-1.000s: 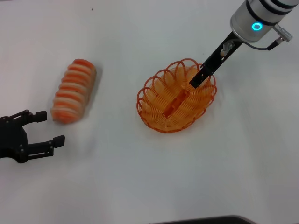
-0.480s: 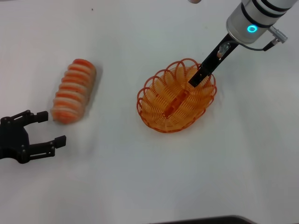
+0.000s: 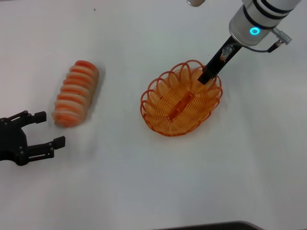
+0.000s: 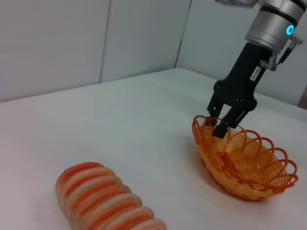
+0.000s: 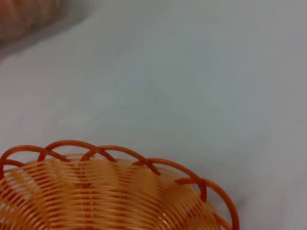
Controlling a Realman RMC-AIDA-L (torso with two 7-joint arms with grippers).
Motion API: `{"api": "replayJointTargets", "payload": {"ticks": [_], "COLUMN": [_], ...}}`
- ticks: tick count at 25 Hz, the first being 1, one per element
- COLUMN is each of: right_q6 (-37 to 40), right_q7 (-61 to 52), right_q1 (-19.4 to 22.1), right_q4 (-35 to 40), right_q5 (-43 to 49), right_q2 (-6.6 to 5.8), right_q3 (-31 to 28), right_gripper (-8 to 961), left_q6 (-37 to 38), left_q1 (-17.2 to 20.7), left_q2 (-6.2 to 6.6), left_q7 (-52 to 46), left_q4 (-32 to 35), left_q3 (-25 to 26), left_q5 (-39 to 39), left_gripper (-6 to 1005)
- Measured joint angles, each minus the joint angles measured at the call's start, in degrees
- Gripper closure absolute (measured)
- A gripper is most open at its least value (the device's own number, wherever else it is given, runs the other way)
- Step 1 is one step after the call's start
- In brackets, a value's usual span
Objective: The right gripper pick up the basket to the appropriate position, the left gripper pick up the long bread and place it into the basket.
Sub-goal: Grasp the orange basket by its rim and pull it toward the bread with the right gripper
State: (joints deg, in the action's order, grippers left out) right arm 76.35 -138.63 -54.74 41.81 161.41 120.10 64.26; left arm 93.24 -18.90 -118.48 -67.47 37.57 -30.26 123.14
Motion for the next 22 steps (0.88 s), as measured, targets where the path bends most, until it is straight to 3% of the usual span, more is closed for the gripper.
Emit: {"api": "replayJointTargets", "payload": {"ticks": [4, 10, 22], "right_q6": [-0.51, -0.94, -1.08], "right_q7": [-0.21, -0.38, -0.76], "right_q1": [-0.03, -0.02, 0.74], "right_q4": [-0.15, -0.29, -0.24], "right_q5": [-0.04, -0.07, -3.8], "right_q2": [0.03, 0.05, -0.35], "right_q3": [0.78, 0.83, -0.57], "right_gripper": [574, 752, 788], "left_q6": [0.04, 0.02, 0.11], "left_q1": [0.0, 0.0, 0.0], "left_q2": [0.0, 0.0, 0.01], "left_q7": [0.03, 0.05, 0.06], "left_q4": [-0.03, 0.15, 0.23], "left_q3": [0.02, 0.02, 0.02], "left_q5": [0.0, 0.0, 0.0], "left_gripper": [92, 92, 91]}}
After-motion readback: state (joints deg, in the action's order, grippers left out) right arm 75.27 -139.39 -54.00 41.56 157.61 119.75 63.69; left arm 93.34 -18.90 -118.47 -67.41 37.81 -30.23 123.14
